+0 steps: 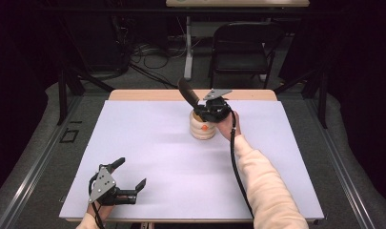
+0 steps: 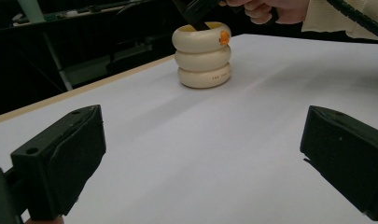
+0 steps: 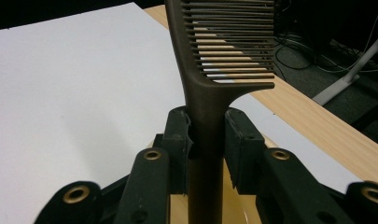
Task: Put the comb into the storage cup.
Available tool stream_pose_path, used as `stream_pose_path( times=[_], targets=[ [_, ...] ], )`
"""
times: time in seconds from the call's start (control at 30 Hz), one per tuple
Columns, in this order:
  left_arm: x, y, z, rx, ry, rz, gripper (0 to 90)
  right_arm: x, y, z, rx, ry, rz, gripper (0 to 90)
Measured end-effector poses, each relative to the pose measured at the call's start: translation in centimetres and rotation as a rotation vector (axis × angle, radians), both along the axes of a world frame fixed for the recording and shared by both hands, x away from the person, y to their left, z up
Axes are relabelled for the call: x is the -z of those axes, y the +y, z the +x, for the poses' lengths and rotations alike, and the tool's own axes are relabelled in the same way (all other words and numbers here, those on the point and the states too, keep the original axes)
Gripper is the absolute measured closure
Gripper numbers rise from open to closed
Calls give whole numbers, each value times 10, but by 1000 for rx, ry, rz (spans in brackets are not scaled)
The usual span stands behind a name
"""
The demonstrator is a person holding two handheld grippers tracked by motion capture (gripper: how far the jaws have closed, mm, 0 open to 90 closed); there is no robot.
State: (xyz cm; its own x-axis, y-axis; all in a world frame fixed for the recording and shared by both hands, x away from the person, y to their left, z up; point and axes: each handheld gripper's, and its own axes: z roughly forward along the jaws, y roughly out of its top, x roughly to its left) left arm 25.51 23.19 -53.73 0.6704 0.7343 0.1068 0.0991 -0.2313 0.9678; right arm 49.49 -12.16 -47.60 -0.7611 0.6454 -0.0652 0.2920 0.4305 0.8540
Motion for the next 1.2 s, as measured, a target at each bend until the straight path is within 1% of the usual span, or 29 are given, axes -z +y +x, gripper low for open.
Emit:
stream_pose_path(
  times=[0.4,1.13,1.2],
  targets=[
    [0,0,0,1,-2,1,3,5,-1,1,-3,22,-9,719],
    [0,0,-1,0,-1,-1,3,4,0,1,-15,37,-25,718],
    [0,0,-1,1,-1,-1,3,3,0,1,-13,38,-35,718]
  ],
)
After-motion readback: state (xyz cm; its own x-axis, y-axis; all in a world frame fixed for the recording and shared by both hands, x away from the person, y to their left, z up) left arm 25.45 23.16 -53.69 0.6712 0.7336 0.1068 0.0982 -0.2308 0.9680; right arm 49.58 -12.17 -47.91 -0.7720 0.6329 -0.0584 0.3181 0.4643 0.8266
